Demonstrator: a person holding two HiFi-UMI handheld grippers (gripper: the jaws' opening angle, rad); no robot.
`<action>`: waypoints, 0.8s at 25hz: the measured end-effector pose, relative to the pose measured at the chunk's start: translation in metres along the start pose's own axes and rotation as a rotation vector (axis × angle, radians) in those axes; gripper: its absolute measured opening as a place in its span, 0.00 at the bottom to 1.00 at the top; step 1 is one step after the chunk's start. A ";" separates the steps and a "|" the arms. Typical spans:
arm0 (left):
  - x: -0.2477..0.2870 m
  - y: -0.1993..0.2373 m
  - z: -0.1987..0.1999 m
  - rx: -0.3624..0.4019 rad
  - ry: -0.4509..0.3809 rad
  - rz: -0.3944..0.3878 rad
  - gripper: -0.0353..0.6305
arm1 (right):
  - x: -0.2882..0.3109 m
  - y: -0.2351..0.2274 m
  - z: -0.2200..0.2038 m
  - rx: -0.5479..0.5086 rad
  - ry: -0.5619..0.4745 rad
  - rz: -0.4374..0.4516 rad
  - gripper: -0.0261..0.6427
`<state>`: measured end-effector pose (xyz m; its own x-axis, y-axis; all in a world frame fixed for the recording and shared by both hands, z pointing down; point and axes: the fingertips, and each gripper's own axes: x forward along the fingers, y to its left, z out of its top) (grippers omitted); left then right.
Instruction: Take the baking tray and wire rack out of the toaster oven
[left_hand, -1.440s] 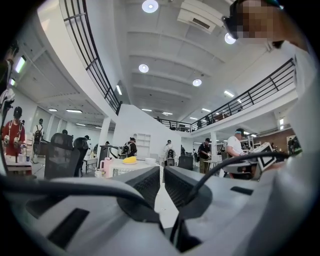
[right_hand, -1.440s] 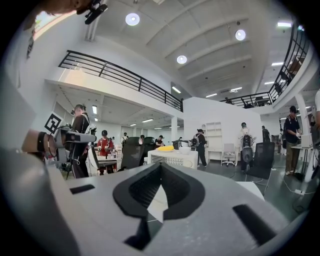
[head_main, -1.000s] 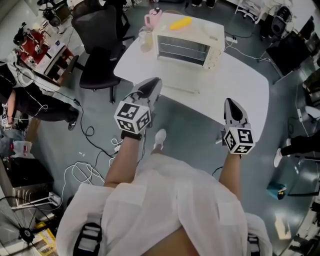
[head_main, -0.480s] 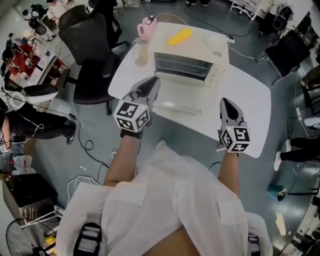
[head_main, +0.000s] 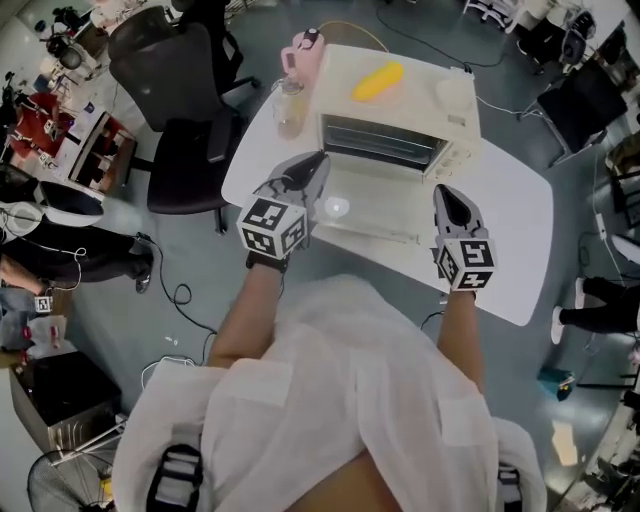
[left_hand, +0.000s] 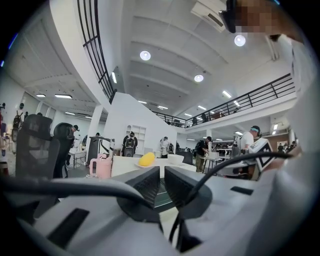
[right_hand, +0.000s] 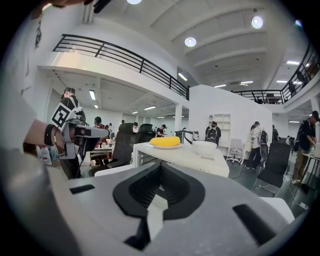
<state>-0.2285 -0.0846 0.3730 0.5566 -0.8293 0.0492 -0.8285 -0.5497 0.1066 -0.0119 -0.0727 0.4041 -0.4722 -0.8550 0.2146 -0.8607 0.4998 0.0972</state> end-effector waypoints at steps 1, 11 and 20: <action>0.001 0.004 -0.001 0.001 0.001 -0.005 0.09 | 0.005 0.002 -0.001 -0.003 0.005 0.000 0.05; 0.021 0.042 -0.018 -0.020 0.010 -0.021 0.09 | 0.064 0.017 -0.015 -0.109 0.084 0.018 0.05; 0.051 0.047 -0.039 -0.048 0.035 -0.009 0.09 | 0.118 0.027 -0.052 -0.397 0.253 0.087 0.08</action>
<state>-0.2368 -0.1492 0.4191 0.5664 -0.8199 0.0827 -0.8201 -0.5510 0.1544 -0.0812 -0.1527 0.4823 -0.4354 -0.7716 0.4638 -0.6577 0.6244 0.4213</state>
